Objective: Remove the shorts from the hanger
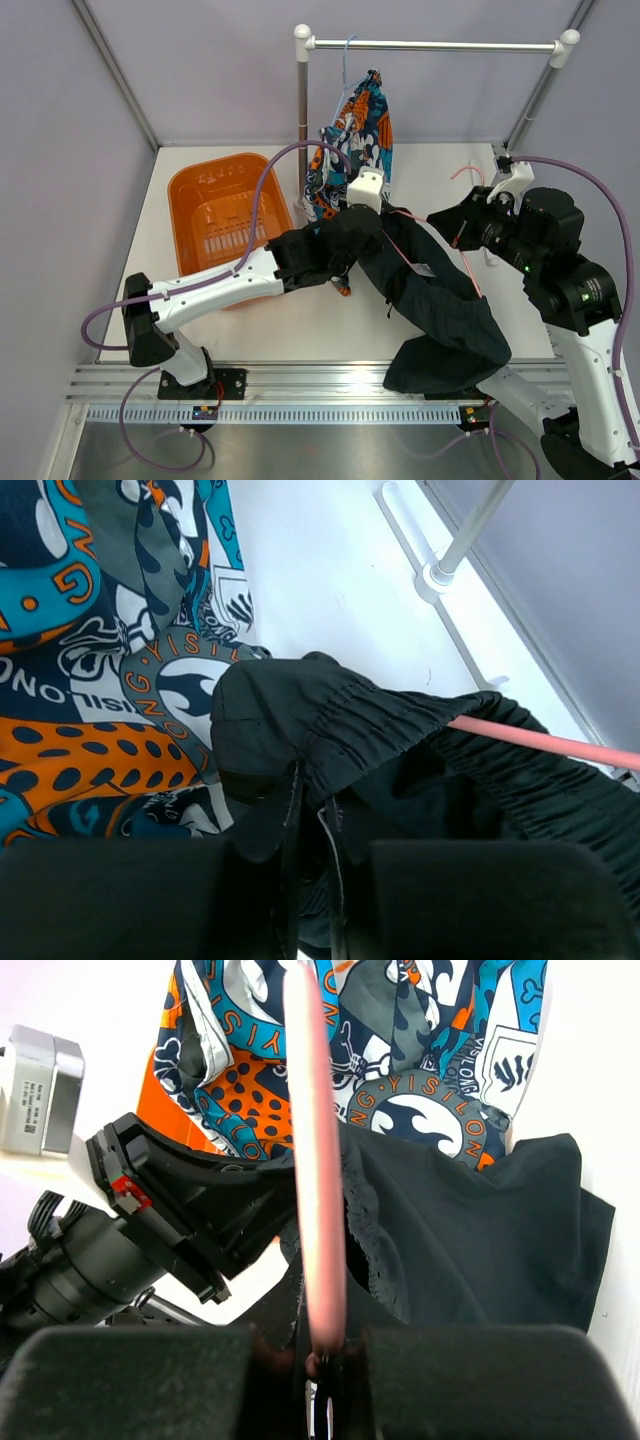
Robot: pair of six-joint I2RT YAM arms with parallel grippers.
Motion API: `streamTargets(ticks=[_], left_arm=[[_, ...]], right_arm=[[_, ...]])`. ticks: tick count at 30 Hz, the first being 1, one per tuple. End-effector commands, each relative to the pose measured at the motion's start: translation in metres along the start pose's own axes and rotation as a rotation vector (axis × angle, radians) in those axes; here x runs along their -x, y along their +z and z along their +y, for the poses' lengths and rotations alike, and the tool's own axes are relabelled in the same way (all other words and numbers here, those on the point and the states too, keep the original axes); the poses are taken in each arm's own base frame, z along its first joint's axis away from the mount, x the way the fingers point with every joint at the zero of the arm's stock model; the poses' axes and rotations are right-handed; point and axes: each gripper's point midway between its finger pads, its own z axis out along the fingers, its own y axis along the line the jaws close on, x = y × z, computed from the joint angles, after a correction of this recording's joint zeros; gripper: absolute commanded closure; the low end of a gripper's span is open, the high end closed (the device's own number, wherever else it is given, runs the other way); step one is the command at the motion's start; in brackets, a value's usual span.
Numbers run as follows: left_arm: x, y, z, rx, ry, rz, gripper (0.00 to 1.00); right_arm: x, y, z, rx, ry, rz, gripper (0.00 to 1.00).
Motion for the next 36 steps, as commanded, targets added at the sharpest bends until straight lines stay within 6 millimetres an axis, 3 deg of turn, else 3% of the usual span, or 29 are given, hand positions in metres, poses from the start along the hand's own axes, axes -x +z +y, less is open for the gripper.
streamTargets(ticks=[1,3,10,14,26,32,36], left_arm=[[0.033,-0.007,0.006,0.000,-0.051,-0.088,0.96],[0.036,-0.005,0.014,0.031,-0.045,-0.092,1.00],[0.056,0.021,0.056,0.141,-0.073,-0.107,1.00],[0.062,0.033,0.062,0.140,-0.065,-0.112,1.00],[0.017,0.070,0.064,0.114,-0.038,0.010,1.00],[0.000,0.058,0.049,0.008,-0.058,0.037,1.00],[-0.012,0.026,0.027,-0.062,-0.006,0.052,1.00]], right_arm=[[0.012,-0.013,0.018,0.073,-0.020,-0.044,1.00],[0.010,-0.017,0.021,0.088,-0.023,-0.038,1.00],[0.005,-0.034,0.028,0.122,-0.039,-0.033,1.00],[0.001,-0.040,0.030,0.133,-0.045,-0.020,1.00],[0.011,-0.064,0.037,0.146,-0.073,-0.074,1.00],[0.027,-0.062,0.026,0.067,-0.088,-0.125,1.00],[0.033,-0.044,0.005,-0.036,-0.091,-0.141,1.00]])
